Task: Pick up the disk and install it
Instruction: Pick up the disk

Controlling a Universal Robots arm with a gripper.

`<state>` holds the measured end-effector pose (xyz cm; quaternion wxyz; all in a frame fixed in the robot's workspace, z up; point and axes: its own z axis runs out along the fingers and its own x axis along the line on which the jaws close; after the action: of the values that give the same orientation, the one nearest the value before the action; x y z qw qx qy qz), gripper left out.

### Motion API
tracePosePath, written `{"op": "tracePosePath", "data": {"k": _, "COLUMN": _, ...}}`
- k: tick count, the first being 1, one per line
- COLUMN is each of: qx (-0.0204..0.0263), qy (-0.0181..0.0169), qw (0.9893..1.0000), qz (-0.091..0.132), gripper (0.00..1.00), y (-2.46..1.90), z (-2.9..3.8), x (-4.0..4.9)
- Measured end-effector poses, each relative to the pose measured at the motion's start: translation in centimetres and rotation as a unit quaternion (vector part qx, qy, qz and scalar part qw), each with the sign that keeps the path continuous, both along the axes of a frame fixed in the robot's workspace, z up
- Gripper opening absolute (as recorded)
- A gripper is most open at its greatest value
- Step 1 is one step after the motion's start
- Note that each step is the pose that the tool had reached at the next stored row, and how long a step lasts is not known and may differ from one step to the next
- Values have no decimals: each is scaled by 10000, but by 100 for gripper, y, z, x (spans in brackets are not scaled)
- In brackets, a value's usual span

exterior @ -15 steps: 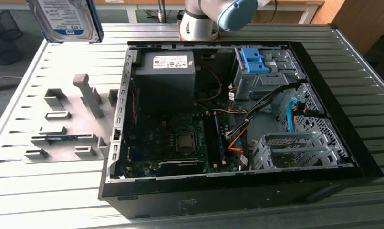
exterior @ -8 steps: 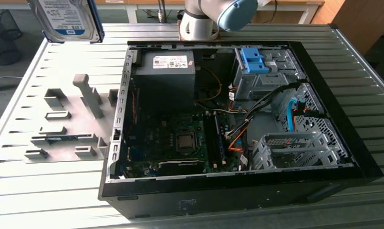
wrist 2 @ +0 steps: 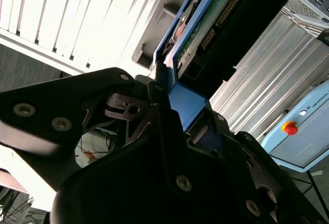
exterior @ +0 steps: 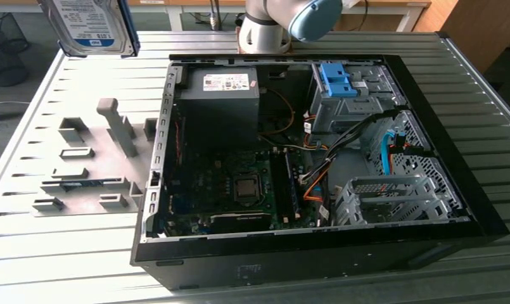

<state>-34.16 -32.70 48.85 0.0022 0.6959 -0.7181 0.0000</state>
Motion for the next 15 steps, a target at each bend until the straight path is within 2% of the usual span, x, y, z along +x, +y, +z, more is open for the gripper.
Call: {"op": "tracePosePath", "data": {"k": 15, "qx": 0, "qy": 0, "qw": 10000, "qz": 0, "gripper": 36, "y": 0, "z": 0, "x": 37}}
